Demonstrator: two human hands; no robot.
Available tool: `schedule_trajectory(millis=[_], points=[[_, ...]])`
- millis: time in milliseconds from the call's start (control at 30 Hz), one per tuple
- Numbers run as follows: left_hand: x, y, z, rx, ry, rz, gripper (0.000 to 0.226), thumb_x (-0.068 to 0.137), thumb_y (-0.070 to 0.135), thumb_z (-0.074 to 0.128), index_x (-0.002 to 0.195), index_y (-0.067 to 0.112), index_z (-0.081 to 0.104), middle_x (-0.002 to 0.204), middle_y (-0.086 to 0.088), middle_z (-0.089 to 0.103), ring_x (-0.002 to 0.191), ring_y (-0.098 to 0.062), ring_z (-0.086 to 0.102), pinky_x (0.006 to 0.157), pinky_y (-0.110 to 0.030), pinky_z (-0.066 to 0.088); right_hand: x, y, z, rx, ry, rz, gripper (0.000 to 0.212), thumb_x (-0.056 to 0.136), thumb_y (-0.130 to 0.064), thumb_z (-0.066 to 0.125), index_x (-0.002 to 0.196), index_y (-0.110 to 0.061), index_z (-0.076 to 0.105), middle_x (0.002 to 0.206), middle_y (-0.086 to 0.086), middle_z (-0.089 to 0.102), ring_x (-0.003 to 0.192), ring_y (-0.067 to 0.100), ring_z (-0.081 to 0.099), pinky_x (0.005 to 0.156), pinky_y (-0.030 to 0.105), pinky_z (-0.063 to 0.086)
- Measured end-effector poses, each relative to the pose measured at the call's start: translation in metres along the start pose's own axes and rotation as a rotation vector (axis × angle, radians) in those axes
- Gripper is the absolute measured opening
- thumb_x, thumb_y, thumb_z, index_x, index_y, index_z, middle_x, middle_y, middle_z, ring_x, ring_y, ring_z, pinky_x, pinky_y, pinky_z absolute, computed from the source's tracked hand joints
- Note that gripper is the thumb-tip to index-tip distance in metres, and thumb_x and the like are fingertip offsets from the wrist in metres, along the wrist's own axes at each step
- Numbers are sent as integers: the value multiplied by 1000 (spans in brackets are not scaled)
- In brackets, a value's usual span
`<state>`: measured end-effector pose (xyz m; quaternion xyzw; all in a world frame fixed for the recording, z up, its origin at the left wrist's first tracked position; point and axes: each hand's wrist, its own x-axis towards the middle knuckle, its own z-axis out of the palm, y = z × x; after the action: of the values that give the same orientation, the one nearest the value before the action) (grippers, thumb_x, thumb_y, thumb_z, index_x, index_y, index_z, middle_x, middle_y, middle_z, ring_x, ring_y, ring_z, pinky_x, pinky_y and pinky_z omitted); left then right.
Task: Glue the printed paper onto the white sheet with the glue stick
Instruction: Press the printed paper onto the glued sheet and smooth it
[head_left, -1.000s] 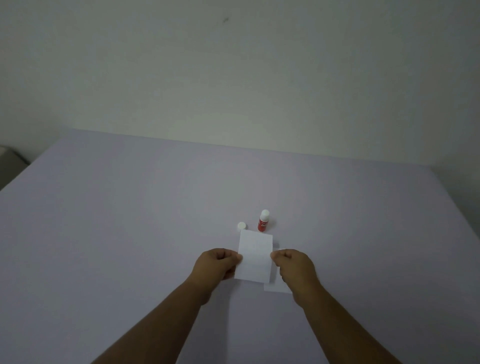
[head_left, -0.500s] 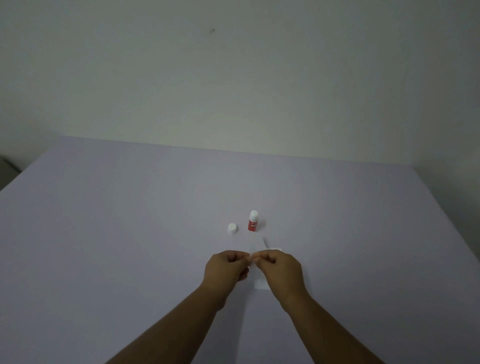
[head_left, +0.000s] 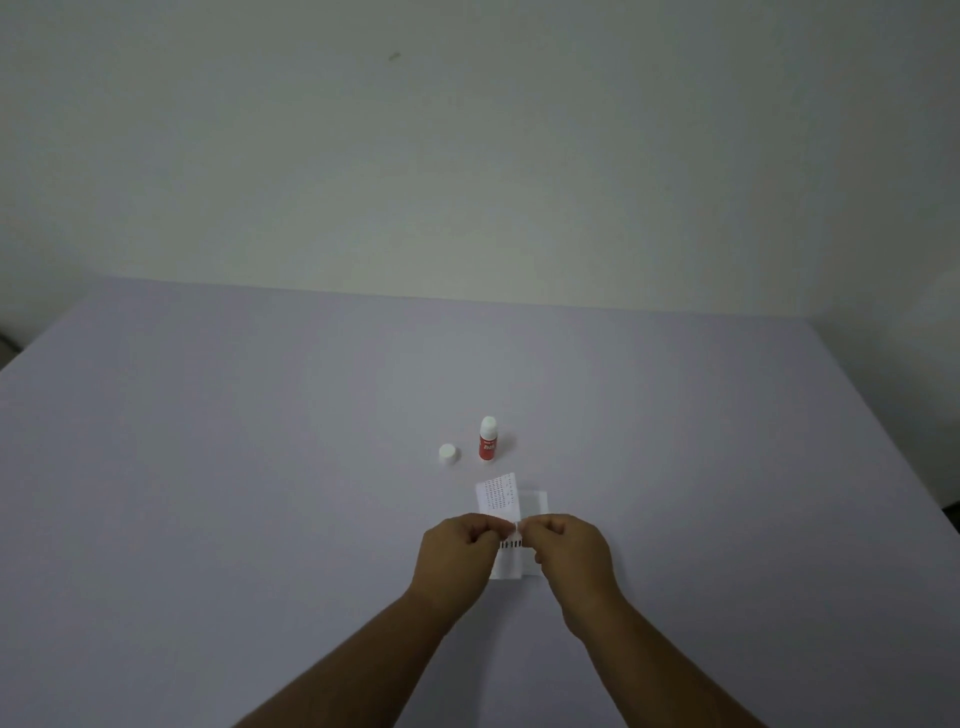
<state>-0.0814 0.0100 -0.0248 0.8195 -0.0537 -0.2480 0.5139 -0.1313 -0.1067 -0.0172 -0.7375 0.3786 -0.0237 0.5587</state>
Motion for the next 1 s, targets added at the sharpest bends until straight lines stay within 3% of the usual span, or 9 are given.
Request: schedule_trajectory(millis=[100,167,233,400,533,633,733,867,1000], points=[[6,-7,1,-36,87,-61,8,87,25,60,84,28,67,101,13,61,83,-9,61,61,-11,49,4,8,-5,20,28,25,26,86,-24,60,60,-26,61,69,-8,66,53,11,57,44,14,41],[11,-14,-1,-58,152,-151,3,84,29,63,86,26,64,93,9,68,78,-8,63,63,-19,52,6,12,-10,49,34,67,26,87,-25,59,61,-25,62,72,-5,68,51,12,58,43,13,43],[16,-20,-4,-78,115,-251,12,83,33,64,85,21,65,86,5,72,78,-13,64,67,-27,53,9,17,-14,80,27,96,24,87,-23,58,63,-22,63,75,-2,70,49,11,57,43,15,43],[24,-26,-2,-169,43,-336,20,83,25,65,74,7,69,72,-2,74,58,-17,52,60,-31,47,18,27,-18,87,18,135,22,87,-20,58,67,-15,66,68,0,68,44,6,50,42,15,39],[32,-28,5,-59,30,-302,20,84,25,62,72,10,67,75,0,74,59,-13,56,56,-24,46,29,36,-18,-4,29,132,20,86,-22,58,69,-14,64,78,3,71,59,9,61,47,17,42],[39,-27,10,107,22,-252,25,86,27,55,66,15,63,76,4,72,59,-10,59,50,-22,45,41,40,-18,-140,26,88,21,86,-20,58,66,-14,58,78,2,68,57,4,56,44,14,37],[46,-27,16,245,14,-198,27,88,30,52,70,13,65,81,4,73,67,-12,64,61,-27,54,52,42,-17,-240,15,54,22,86,-18,58,64,-14,54,71,-1,62,53,2,50,37,8,36],[51,-29,19,315,32,-184,25,88,35,53,69,22,62,88,5,73,68,-12,65,58,-21,53,59,42,-14,-298,17,43,27,83,-14,58,58,-14,50,59,-8,55,48,1,46,34,6,33],[53,-31,20,313,28,-197,24,87,35,55,68,23,61,87,5,72,69,-11,65,63,-24,56,60,41,-12,-338,11,41,24,82,-13,57,59,-11,51,62,-3,57,49,0,47,33,6,33]])
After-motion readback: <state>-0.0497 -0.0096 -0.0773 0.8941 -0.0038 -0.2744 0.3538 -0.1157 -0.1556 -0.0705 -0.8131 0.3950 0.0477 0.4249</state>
